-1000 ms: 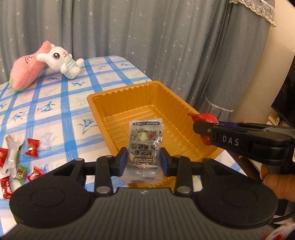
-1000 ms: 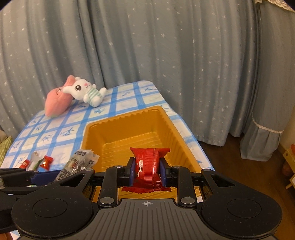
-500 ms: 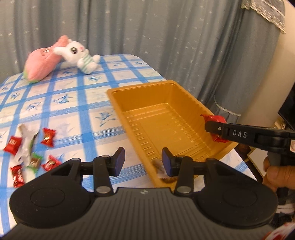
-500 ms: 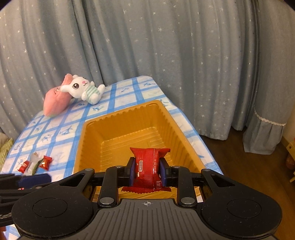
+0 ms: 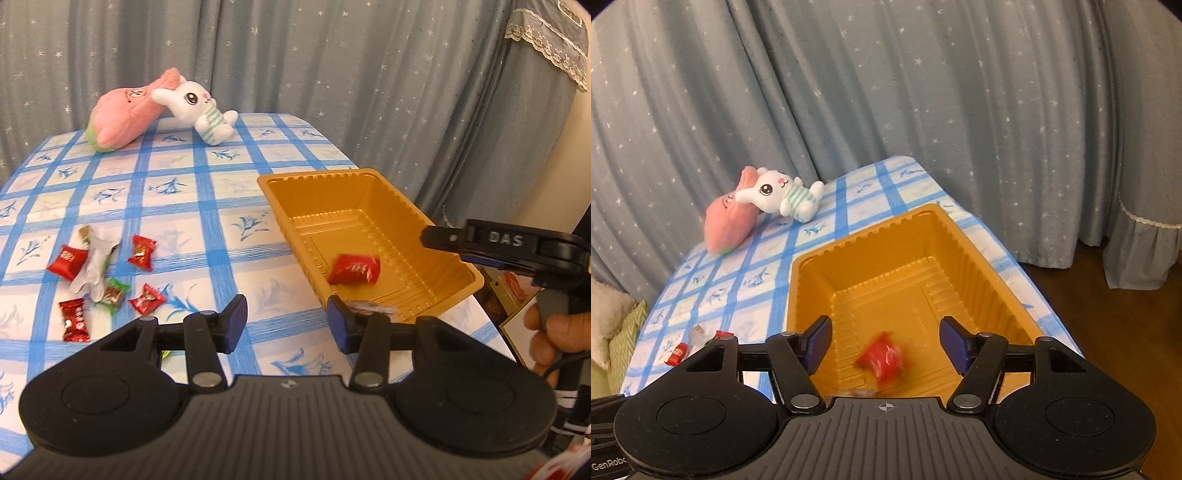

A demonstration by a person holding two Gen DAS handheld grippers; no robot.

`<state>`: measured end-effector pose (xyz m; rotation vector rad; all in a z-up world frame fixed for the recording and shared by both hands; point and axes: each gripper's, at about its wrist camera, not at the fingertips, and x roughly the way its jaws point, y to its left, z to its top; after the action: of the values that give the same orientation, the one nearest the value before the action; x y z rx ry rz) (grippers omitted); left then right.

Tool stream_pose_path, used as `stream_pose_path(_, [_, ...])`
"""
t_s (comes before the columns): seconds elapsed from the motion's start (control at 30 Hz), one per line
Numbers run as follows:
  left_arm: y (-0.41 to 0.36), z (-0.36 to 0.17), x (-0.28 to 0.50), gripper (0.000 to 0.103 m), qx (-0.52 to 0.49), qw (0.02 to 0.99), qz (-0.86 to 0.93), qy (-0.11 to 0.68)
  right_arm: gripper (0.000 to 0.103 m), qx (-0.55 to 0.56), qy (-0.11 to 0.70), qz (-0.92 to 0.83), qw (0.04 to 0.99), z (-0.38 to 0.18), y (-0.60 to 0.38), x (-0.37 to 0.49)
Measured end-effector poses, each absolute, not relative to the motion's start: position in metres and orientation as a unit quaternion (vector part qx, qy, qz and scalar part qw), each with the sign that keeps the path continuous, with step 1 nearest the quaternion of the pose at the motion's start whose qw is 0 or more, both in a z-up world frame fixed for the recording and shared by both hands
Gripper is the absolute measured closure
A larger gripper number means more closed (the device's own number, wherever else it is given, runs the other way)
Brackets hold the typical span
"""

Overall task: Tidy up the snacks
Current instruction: 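Carry both packets over the orange tray and open both grippers to drop them, then move both tools back toward the scattered candies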

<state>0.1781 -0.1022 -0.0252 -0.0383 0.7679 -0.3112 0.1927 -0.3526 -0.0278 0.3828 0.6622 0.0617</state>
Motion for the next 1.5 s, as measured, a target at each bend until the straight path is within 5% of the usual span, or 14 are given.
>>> stream_pose_path(0.87, [-0.029,0.030,0.093,0.049,-0.028,0.938,-0.077,0.337,0.038,0.129,0.328,0.077,0.933,0.016,-0.258,0.091])
stream_pose_path(1.5, [0.038,0.005,0.103,0.044,-0.032,0.935,-0.050,0.351,0.038,0.099,0.321,0.130,0.933,0.009,-0.210,0.095])
